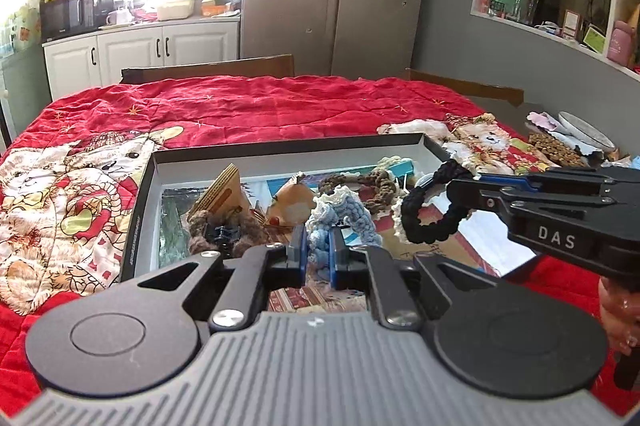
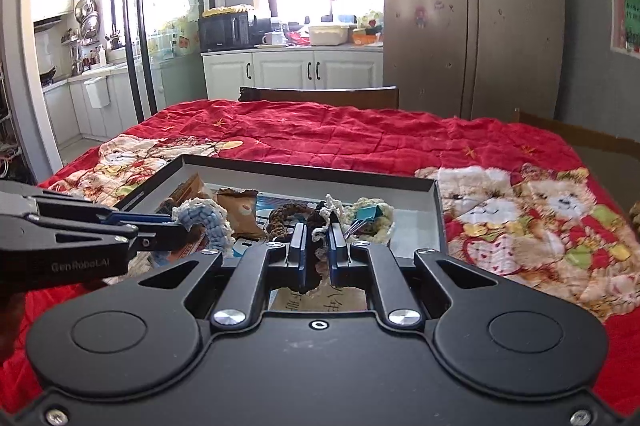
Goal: Organize objects
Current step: 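Carry the blue scrunchie with the left tool while the right tool carries the black scrunchie to the box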
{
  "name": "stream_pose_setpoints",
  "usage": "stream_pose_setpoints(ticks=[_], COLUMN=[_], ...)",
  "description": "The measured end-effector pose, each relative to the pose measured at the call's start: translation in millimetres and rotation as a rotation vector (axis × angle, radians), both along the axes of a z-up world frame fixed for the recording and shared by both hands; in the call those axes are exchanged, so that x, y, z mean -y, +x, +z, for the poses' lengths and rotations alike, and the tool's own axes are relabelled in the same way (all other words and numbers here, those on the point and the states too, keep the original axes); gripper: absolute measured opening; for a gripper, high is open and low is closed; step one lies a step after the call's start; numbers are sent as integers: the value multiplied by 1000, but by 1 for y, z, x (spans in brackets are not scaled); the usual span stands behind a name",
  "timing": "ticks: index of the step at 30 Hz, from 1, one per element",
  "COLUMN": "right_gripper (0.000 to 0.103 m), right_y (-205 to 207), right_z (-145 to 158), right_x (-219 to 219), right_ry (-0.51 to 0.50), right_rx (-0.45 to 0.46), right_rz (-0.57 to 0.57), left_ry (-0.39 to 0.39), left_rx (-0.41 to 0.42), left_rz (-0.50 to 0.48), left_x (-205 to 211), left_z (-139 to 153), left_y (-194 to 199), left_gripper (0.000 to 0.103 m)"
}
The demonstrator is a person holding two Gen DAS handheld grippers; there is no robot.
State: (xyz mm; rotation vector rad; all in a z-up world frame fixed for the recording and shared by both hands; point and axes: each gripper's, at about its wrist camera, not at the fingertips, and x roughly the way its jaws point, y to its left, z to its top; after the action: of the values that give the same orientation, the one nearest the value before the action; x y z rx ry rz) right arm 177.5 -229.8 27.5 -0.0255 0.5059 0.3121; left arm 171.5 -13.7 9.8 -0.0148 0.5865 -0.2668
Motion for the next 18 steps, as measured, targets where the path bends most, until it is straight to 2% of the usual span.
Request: stream_pose_setpoints(ticks=[9, 18], right_gripper=[11, 11], right_y=[21, 30], right_z=[-16, -26], right_x=[6, 6], right_ry=[54, 46], right_rx=[-46, -70], right_rz=[-23, -36], left_ry=[5, 21], left_rx=[-30, -66], left_rz=[15, 37], left_x=[3, 4], left_z=[-10, -25], left_y=[17, 30], left_gripper=[13, 13])
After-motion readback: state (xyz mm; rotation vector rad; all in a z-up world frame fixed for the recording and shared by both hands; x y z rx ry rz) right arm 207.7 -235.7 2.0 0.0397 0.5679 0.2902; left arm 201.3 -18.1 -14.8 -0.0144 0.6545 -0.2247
